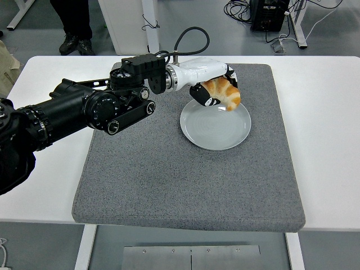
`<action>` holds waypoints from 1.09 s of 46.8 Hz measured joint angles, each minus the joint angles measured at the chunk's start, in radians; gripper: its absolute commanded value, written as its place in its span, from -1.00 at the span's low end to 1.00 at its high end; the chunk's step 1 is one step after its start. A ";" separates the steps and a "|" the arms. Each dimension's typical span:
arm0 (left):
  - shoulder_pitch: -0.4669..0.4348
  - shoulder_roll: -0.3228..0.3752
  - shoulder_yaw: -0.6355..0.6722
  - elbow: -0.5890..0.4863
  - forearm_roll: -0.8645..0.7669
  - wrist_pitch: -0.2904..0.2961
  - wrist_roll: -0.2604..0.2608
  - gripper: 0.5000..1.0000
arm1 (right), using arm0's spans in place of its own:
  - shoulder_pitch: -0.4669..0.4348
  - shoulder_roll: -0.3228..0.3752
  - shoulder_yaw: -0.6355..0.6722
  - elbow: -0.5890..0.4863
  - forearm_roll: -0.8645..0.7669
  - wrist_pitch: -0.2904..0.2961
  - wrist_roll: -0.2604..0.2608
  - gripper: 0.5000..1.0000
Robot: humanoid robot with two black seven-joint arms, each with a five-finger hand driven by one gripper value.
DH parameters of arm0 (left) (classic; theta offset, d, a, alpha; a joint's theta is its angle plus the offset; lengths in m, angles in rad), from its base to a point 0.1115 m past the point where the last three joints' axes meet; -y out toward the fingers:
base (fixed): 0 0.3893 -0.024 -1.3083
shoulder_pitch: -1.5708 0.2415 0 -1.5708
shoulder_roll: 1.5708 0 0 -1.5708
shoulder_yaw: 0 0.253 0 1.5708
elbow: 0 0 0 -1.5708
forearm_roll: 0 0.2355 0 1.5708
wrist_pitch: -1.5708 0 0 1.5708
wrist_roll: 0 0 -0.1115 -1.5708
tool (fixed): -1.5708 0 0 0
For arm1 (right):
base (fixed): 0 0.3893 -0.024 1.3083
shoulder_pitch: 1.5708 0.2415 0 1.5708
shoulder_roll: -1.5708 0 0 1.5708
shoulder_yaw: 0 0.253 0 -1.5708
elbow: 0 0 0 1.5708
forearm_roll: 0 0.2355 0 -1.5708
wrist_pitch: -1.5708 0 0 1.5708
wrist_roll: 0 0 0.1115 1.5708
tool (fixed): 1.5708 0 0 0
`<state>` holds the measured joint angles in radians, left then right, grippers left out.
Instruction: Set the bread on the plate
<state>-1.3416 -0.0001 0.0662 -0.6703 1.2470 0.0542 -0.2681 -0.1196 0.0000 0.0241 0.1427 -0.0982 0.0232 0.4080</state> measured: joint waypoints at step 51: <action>0.051 0.000 0.115 0.007 0.008 0.085 -0.011 -1.00 | 0.000 0.000 0.000 0.000 0.000 0.000 0.000 1.00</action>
<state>-1.2901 0.0000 0.1811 -0.6631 1.2552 0.1390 -0.2788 -0.1197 0.0000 0.0244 0.1427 -0.0982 0.0234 0.4080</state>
